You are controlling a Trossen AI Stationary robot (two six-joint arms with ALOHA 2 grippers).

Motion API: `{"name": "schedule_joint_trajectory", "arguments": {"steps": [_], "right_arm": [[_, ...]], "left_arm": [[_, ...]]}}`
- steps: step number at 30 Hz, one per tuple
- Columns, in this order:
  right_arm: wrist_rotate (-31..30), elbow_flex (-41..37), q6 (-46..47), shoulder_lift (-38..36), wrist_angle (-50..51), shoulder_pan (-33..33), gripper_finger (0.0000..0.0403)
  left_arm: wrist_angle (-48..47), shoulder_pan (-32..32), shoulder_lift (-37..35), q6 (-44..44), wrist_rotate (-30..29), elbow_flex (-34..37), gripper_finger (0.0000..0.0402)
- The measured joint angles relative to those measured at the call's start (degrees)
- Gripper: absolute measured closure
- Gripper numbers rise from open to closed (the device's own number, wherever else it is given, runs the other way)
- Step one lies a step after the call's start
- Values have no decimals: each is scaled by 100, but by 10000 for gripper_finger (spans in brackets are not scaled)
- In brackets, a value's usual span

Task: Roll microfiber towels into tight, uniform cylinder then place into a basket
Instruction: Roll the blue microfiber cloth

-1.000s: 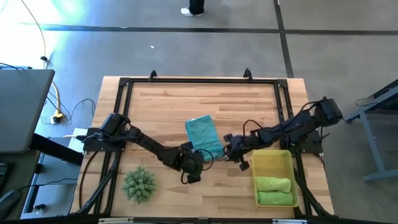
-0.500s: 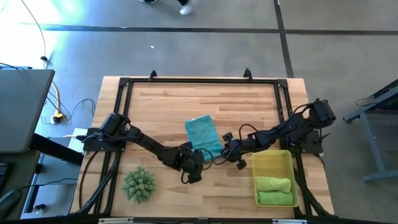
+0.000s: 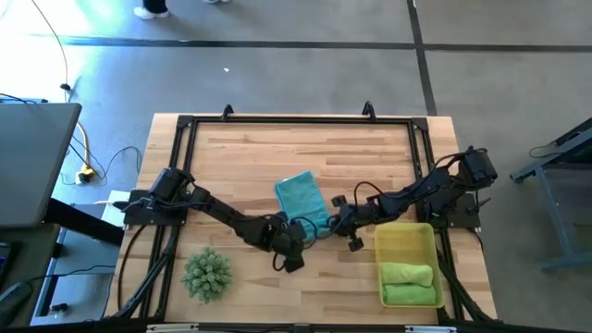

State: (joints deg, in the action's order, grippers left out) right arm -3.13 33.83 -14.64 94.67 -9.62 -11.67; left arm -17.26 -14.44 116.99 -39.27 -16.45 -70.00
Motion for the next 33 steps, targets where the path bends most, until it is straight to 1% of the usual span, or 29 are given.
{"name": "schedule_joint_trajectory", "arguments": {"steps": [2,7,11,16,20,22,25,30,33], "right_arm": [[65,1,64,-2,18,10,395],[456,34,243,-2,75,42,389],[1276,226,523,9,441,156,400],[2405,552,1112,22,958,399,400],[3016,793,1701,20,1126,579,401],[3171,839,1959,20,1209,656,402],[3228,875,2319,17,1217,796,402],[3048,875,3021,175,1219,1083,402],[3025,880,3129,383,1182,1224,402]], "left_arm": [[89,2,0,-49,165,-2,397],[265,0,-55,-233,584,5,397],[275,18,-179,-507,872,18,397],[192,26,-309,-1054,1018,3,397],[235,9,-399,-1251,1076,12,397],[115,9,-492,-1340,1038,8,397],[-24,47,-531,-1635,929,-1,397],[-167,86,-520,-2063,838,1,397],[-301,94,-522,-2188,663,-1,397]]}}
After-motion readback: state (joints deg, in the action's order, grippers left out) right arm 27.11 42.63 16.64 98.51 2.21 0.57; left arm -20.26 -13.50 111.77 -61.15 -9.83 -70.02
